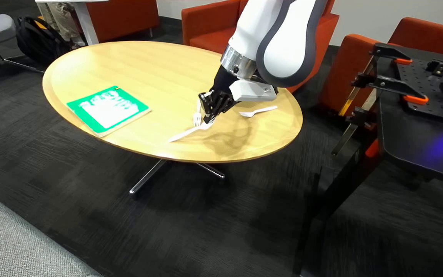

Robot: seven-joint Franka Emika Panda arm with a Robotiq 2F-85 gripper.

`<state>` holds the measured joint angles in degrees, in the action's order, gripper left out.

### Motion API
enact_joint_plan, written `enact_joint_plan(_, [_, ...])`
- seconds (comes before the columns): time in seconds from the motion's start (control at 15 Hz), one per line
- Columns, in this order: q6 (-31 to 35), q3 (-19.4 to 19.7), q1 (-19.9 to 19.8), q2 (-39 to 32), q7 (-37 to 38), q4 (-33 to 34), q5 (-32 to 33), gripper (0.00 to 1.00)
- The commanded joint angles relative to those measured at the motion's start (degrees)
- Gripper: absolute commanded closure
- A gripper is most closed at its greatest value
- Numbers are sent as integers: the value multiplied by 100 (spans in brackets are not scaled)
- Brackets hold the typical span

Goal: Get the fork from the object and put it on the table

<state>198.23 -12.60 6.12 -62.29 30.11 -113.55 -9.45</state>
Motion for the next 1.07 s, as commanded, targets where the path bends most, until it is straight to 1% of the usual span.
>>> enact_joint_plan(0.0, [-8, -173, -73, 14, -390, -67, -327, 54])
enact_joint_plan(0.13, [-10, -188, -58, 220, -451, -200, -407, 41])
enact_joint_plan(0.27, [-5, -193, -53, 574, -430, -421, -524, 26])
enact_joint_plan(0.47, [-3, -305, -175, 1294, -421, -1014, -619, 2])
enact_joint_plan(0.53, [-143, -236, -105, 1626, -423, -1273, -700, 0])
enact_joint_plan(0.8, [-898, 264, 384, 2847, -634, -2132, -1018, 0])
enact_joint_plan(1.0, [-1359, 809, 905, 3660, -750, -2690, -1016, 0])
